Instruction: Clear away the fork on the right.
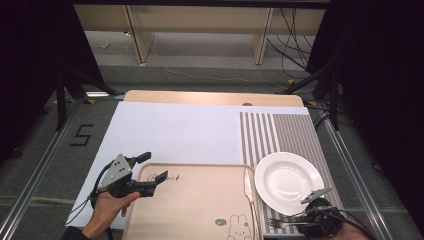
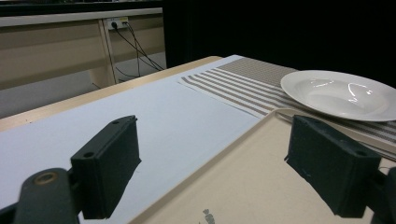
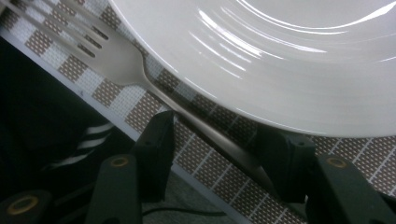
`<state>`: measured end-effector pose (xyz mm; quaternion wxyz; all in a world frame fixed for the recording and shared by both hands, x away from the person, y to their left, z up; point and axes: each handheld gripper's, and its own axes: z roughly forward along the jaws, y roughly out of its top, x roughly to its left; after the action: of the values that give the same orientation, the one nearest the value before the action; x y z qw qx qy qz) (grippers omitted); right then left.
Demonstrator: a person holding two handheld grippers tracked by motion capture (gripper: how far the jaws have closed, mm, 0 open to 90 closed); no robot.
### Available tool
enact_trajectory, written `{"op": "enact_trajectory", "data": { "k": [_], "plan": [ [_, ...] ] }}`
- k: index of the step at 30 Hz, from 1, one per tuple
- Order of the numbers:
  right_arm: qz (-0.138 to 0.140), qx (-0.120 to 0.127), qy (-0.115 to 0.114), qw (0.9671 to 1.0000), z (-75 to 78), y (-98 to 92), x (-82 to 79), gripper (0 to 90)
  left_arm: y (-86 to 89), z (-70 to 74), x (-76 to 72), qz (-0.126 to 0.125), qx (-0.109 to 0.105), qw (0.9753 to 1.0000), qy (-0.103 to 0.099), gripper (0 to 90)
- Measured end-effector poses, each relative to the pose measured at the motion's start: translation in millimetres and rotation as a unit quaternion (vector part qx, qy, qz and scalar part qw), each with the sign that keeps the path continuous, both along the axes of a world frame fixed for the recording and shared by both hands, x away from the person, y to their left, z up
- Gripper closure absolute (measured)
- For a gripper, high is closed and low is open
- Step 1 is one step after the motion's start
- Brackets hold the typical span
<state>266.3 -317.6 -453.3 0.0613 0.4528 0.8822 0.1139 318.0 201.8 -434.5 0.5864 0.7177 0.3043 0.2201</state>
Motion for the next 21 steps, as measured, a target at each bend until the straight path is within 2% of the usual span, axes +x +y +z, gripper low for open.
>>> {"op": "enact_trajectory", "data": {
  "k": [1, 6, 7, 8, 9, 10, 15, 16, 17, 19, 21],
  "plan": [
    [-0.008, -0.008, 0.014, 0.9998, 2.0, 2.6, -1.4, 49.9, 0.0, 0.0, 0.1, 0.000, 0.001, 1.0000, -0.001, 16.2],
    [0.022, -0.027, 0.009, 0.9994, 1.8, 5.8, 1.1, 54.8, 0.1, -0.1, 0.0, 0.000, 0.000, 1.0000, 0.000, 16.2],
    [0.027, -0.025, 0.014, 0.9992, 2.2, 6.7, 0.0, 59.6, 0.1, -0.2, 0.0, 0.000, 0.001, 1.0000, 0.000, 16.2],
    [0.027, -0.025, 0.014, 0.9992, 2.2, 6.7, 0.0, 59.6, 0.1, -0.2, 0.0, 0.000, 0.000, 1.0000, 0.000, 16.2],
    [0.039, -0.029, 0.007, 0.9988, 1.8, 6.6, 0.9, 60.7, 0.1, -0.3, 0.1, 0.000, 0.001, 1.0000, 0.000, 16.2],
    [0.039, -0.030, 0.016, 0.9986, 2.6, 8.5, 0.0, 62.6, 0.0, -0.3, 0.1, 0.000, 0.001, 1.0000, 0.000, 16.2],
    [0.056, -0.031, 0.013, 0.9979, 2.0, 10.0, 1.1, 66.9, 0.0, -0.5, 0.1, 0.000, 0.001, 1.0000, 0.000, 16.2],
    [0.054, -0.031, 0.018, 0.9979, 2.6, 11.1, 0.7, 67.3, 0.0, -0.5, 0.1, 0.000, 0.002, 1.0000, 0.000, 16.2],
    [0.065, -0.034, 0.018, 0.9971, 2.9, 10.6, 1.6, 68.9, -0.1, -0.6, 0.1, 0.000, 0.001, 1.0000, 0.000, 16.2],
    [0.069, -0.033, 0.024, 0.9967, 3.0, 12.3, 1.8, 73.8, 0.0, -0.6, 0.1, 0.000, 0.002, 1.0000, 0.000, 16.2],
    [0.079, -0.033, 0.023, 0.9960, 2.9, 12.2, 2.7, 74.4, 0.0, -0.7, 0.1, 0.000, 0.001, 1.0000, 0.000, 16.2]
  ]
}}
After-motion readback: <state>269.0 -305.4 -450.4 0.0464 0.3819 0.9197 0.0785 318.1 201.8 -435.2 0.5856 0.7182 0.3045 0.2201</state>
